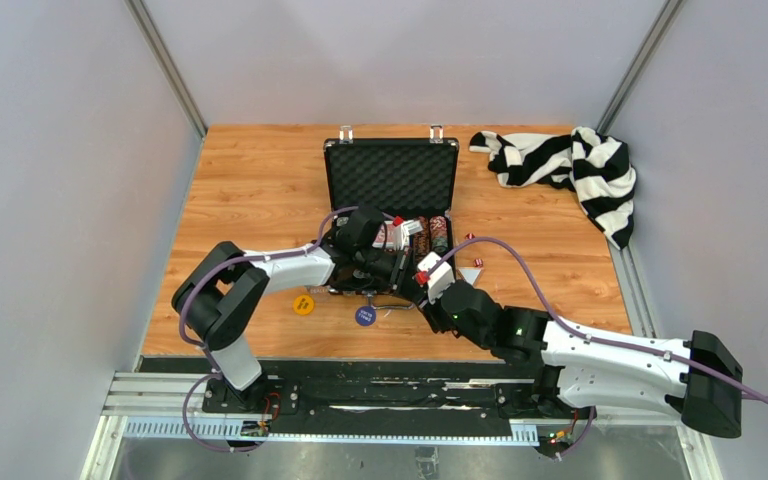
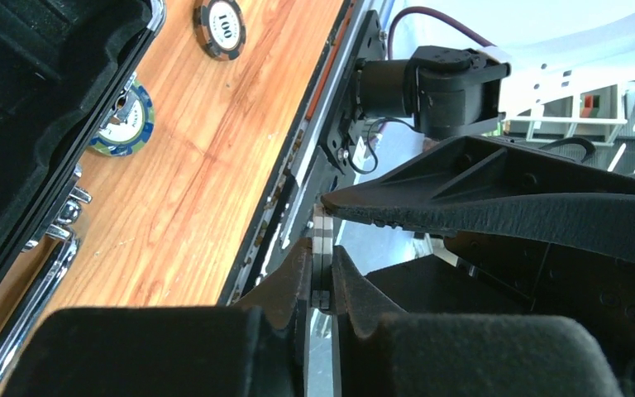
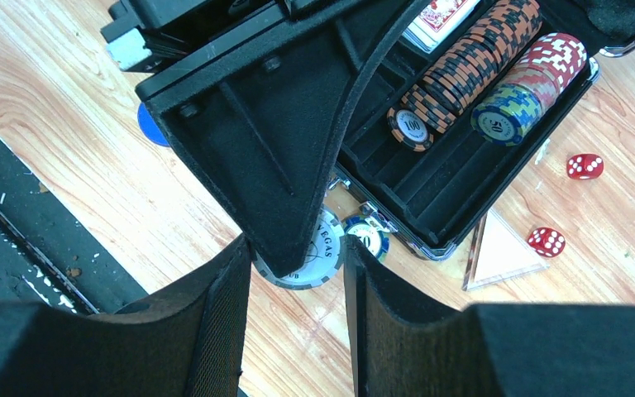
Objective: Pack up texas hold em set
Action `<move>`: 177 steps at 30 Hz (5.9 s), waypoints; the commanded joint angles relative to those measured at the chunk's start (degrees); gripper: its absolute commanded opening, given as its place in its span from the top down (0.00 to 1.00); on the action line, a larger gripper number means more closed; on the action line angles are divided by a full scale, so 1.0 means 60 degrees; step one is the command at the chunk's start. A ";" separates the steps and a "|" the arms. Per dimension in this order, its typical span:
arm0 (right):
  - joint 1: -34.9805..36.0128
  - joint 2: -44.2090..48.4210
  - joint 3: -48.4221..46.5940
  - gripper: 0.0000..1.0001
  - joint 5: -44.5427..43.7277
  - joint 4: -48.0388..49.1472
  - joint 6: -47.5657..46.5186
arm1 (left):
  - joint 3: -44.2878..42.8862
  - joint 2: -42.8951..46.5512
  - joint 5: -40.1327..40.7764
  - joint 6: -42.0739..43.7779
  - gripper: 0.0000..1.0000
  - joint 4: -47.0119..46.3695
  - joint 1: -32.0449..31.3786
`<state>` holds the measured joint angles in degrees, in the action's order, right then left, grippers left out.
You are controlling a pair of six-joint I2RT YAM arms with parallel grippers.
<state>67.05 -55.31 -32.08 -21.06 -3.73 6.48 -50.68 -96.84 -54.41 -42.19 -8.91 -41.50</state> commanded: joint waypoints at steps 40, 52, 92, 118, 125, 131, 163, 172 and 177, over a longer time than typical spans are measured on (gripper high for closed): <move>-0.1090 0.2954 0.0937 0.41 -0.1342 -0.0808 -0.0098 | -0.3482 -0.1267 0.4520 0.9574 1.00 0.3642 -0.0673; -0.1228 0.3271 0.1127 0.42 -0.1187 -0.0902 -0.0026 | -0.3800 -0.2485 0.5394 0.9710 1.00 0.4003 -0.0775; -0.1372 0.2949 0.1200 0.41 -0.0869 -0.0741 -0.0025 | -0.5555 -0.3336 0.6456 0.9996 0.86 0.5358 -0.0752; -0.1448 0.2850 0.1332 0.41 -0.0845 -0.0581 -0.0060 | -0.6075 -0.3255 0.5917 1.0410 0.71 0.6111 -0.0706; -0.1473 0.2809 0.1332 0.41 -0.0842 -0.0566 -0.0077 | -0.6387 -0.3186 0.6118 1.0517 0.71 0.6451 -0.0628; -0.1492 0.2733 0.1374 0.41 -0.0844 -0.0492 -0.0071 | -0.6422 -0.2947 0.6325 1.0563 0.71 0.6572 -0.0613; -0.3292 -0.2015 0.0165 0.98 0.1832 0.2857 0.0233 | -0.3410 0.1329 1.1248 0.6398 0.41 0.4088 0.0216; -0.3322 -0.3667 -0.0472 0.99 0.2325 0.2968 0.0456 | -0.0640 0.3871 1.1421 0.4338 0.12 0.3021 0.1121; -0.3424 -0.4303 -0.0814 0.99 0.2283 0.3027 0.0473 | -0.0346 0.4110 1.1418 0.4594 0.12 0.3040 0.1119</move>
<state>47.68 -78.87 -34.26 -7.64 12.69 8.40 -53.76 -73.73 13.54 -13.61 12.95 -34.63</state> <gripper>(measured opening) 0.009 0.880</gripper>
